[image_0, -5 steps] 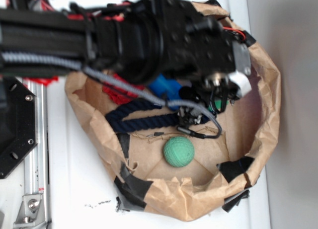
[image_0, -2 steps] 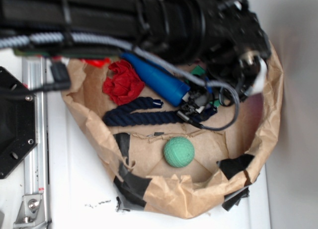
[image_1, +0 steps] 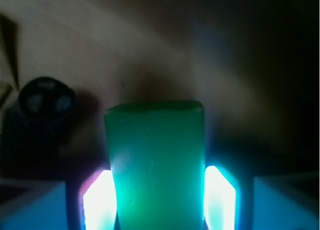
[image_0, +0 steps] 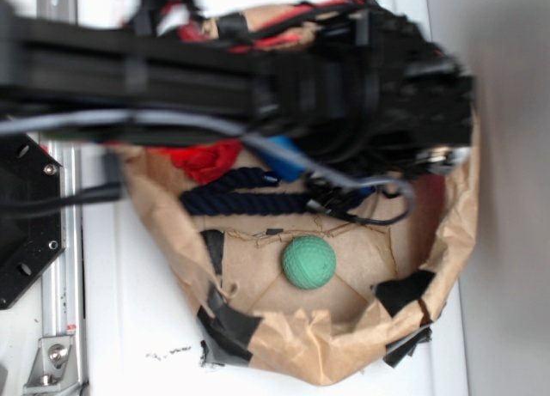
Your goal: Grab the green block.
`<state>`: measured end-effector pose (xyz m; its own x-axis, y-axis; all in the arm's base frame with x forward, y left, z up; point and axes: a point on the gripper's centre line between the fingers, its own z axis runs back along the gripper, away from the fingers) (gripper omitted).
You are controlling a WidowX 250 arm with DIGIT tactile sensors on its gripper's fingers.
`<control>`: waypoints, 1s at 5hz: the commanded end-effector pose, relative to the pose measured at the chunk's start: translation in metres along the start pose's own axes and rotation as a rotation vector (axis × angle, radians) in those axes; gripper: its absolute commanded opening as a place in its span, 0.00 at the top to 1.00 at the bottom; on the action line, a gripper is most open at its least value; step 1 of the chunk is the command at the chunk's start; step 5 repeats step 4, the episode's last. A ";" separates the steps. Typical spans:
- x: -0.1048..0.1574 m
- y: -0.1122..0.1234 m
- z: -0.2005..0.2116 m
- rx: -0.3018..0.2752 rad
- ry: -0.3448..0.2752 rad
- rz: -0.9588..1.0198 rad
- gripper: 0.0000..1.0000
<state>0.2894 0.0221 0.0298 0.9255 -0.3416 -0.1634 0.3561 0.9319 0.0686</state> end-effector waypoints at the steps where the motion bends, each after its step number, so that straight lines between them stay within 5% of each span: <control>1: -0.022 -0.025 0.098 -0.074 -0.223 0.292 1.00; 5: -0.021 -0.019 0.104 -0.072 -0.200 0.394 1.00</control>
